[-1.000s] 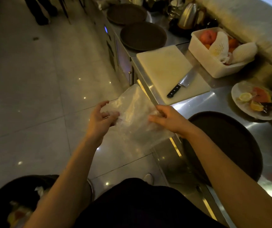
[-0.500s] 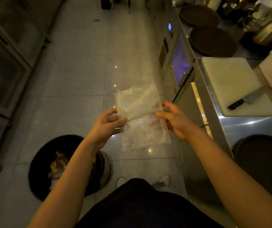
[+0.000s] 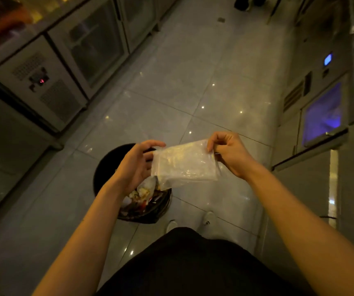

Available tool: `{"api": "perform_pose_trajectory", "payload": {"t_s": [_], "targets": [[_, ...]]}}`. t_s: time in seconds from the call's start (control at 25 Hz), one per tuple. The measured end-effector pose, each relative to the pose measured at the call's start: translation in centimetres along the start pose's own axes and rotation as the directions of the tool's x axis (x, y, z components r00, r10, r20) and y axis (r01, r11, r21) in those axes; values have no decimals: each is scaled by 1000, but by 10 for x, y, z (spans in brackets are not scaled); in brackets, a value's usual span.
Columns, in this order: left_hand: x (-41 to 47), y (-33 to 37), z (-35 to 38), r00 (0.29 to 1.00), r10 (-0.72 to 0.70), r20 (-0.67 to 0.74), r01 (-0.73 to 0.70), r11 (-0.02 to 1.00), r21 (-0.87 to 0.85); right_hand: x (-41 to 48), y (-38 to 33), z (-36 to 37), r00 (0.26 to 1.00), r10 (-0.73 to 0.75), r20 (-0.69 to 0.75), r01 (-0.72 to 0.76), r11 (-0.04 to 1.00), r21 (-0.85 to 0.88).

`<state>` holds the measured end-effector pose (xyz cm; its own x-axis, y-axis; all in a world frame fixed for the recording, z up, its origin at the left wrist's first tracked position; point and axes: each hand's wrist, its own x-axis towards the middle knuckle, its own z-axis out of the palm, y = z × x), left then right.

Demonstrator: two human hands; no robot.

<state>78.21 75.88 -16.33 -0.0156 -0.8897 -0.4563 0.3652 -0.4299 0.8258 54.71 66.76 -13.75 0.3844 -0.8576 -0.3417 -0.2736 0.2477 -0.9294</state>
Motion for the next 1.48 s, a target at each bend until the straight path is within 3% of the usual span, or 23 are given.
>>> {"api": "perform_pose_trajectory", "payload": {"t_s": [0.16, 0.28, 0.36, 0.48, 0.56, 0.72, 0.8, 0.92, 1.0, 1.16, 1.24, 1.48], "targets": [[-13, -27, -19, 992, -15, -122, 31, 991, 133, 27, -10, 30, 981, 10, 192, -10, 1000, -2], [-22, -45, -24, 952, 46, -301, -21, 996, 88, 48, 4, 41, 913, 165, 374, -203, 977, 64], [-25, -58, -23, 873, 59, -484, -36, 998, 58, 59, 19, 43, 810, 294, 507, -346, 938, 10], [-16, -77, -9, 739, 59, -671, -10, 997, 77, 76, 38, 44, 742, 332, 582, -235, 942, -238], [-6, -91, 1, 700, -12, -714, -17, 999, -34, 88, 46, 47, 783, 316, 536, -194, 943, -272], [4, -111, 19, 799, -253, -545, 23, 919, -393, 107, 59, 50, 762, 341, 551, -240, 938, -249], [6, -121, 27, 746, -275, -607, 34, 925, -378, 114, 69, 50, 741, 356, 569, -225, 930, -289], [12, -133, 28, 585, -116, -803, 114, 992, -60, 118, 88, 57, 726, 397, 562, -212, 906, -367], [15, -142, 22, 561, -84, -824, 170, 985, 16, 118, 101, 67, 722, 444, 531, -233, 878, -418], [12, -162, -7, 646, -352, -677, 147, 928, -343, 137, 115, 86, 743, 503, 442, -260, 825, -502], [15, -172, -22, 652, -369, -663, 188, 925, -330, 146, 123, 96, 738, 510, 442, -226, 804, -550], [58, -219, -66, 471, -438, -766, 323, 893, -312, 156, 170, 139, 802, 515, 302, -204, 711, -672]]}}
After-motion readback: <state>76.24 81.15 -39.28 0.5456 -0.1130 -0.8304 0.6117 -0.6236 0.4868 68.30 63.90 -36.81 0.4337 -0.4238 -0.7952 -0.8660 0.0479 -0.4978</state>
